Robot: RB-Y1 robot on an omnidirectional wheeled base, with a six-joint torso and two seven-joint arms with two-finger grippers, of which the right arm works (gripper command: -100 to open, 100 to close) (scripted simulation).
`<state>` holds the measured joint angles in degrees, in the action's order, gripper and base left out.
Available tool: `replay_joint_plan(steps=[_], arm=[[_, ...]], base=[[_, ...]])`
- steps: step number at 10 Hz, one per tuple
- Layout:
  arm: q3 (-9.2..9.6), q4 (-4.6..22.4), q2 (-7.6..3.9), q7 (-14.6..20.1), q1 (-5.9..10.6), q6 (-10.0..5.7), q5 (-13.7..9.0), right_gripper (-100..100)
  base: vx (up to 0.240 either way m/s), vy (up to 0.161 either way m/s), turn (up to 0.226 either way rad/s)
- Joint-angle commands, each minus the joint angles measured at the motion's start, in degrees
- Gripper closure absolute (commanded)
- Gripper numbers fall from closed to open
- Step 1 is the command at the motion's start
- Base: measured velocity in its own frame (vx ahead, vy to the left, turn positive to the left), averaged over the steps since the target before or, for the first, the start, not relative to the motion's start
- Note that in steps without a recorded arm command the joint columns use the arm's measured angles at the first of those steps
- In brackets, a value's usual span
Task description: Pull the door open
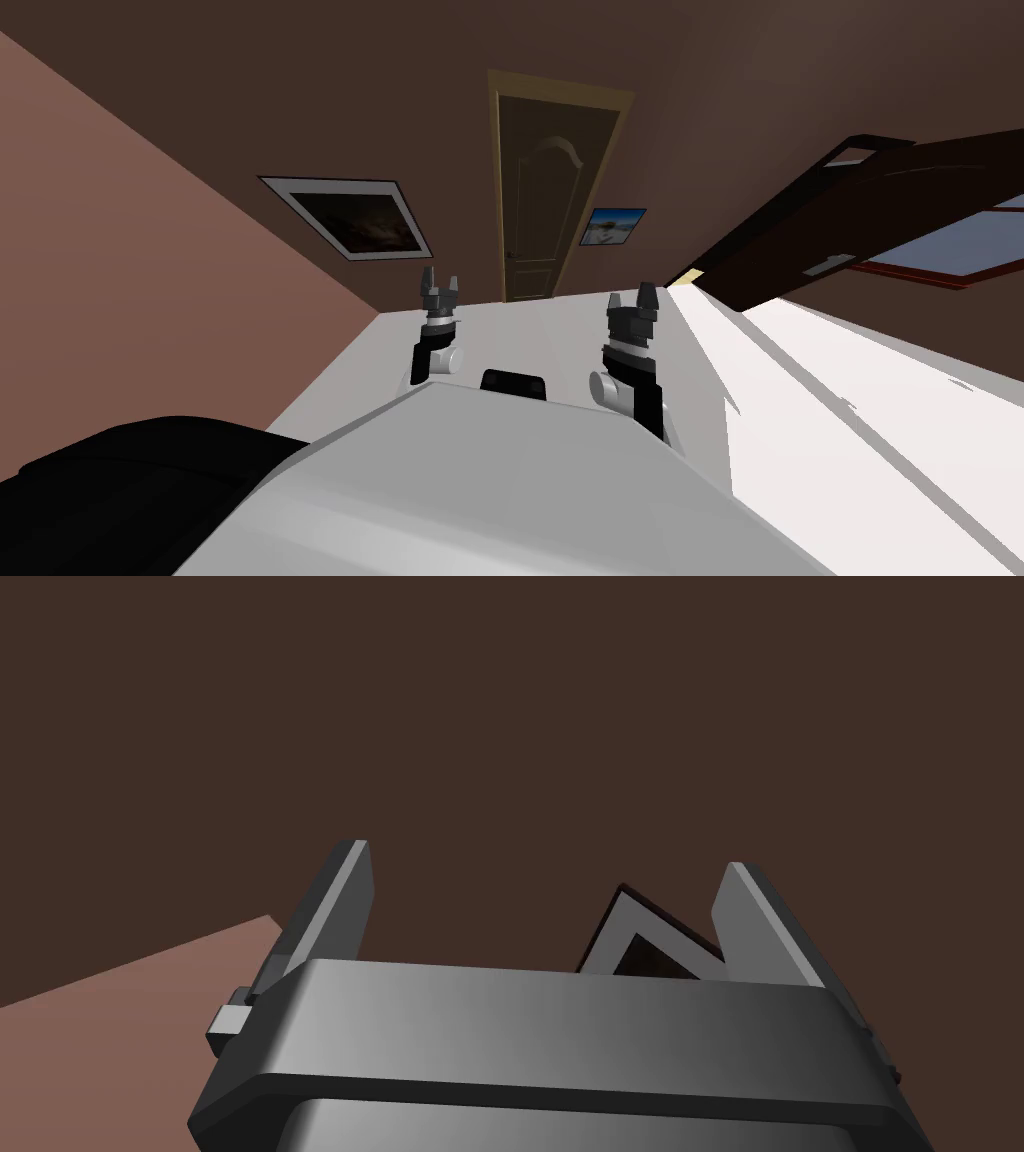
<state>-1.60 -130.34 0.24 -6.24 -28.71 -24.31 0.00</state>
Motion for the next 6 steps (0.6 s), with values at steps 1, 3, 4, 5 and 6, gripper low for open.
replay_joint_plan(steps=[1, 3, 4, 5, 6], arm=[[0.62, 2.0, -0.79, 0.6, 0.86, -0.64, -0.2, -100], [1.19, 3.8, -1.46, 1.1, 1.65, -1.23, -0.3, -100], [1.57, 4.9, -1.91, 1.5, 2.17, -1.62, -0.4, -100], [2.09, 6.6, -2.48, 1.9, 2.88, -2.15, -0.5, -100], [2.36, 7.4, -2.77, 2.2, 3.26, -2.43, -0.6, -100]], base=[[0.043, -0.081, -0.006], [0.129, 0.081, -0.025], [0.158, 0.097, -0.024], [0.171, 0.093, -0.026], [0.136, 0.072, -0.018]])
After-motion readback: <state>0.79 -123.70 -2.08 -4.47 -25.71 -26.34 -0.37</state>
